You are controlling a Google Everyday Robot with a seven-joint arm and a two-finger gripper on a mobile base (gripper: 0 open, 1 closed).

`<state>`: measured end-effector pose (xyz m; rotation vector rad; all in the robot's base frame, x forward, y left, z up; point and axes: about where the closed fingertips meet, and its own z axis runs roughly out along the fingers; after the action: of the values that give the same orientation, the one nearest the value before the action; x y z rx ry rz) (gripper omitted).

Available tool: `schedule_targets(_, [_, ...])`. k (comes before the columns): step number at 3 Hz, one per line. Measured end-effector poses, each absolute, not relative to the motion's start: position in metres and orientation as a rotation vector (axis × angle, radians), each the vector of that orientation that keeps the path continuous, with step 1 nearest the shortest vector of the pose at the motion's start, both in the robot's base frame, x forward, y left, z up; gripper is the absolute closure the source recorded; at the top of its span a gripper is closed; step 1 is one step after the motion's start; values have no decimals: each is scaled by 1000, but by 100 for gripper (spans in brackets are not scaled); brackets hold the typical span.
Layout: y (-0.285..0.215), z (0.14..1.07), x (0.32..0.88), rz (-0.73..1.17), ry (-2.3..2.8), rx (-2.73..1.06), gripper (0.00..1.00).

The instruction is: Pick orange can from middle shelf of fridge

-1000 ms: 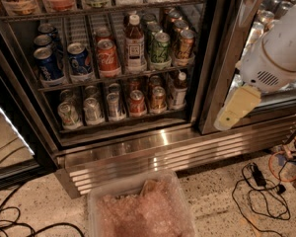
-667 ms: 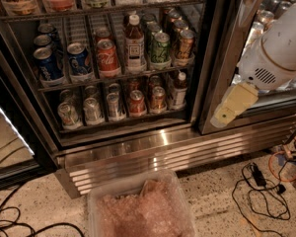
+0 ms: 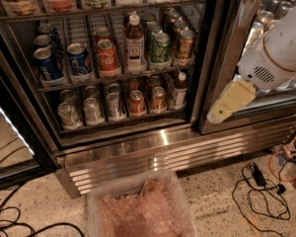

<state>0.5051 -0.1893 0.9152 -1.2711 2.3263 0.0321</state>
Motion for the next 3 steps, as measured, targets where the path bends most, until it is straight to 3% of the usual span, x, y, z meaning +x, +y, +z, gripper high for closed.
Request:
schedule_targets(2, [-187, 917, 529, 96, 2313, -818, 0])
schedule_targets(3, [-183, 921, 537, -12, 2254, -673, 0])
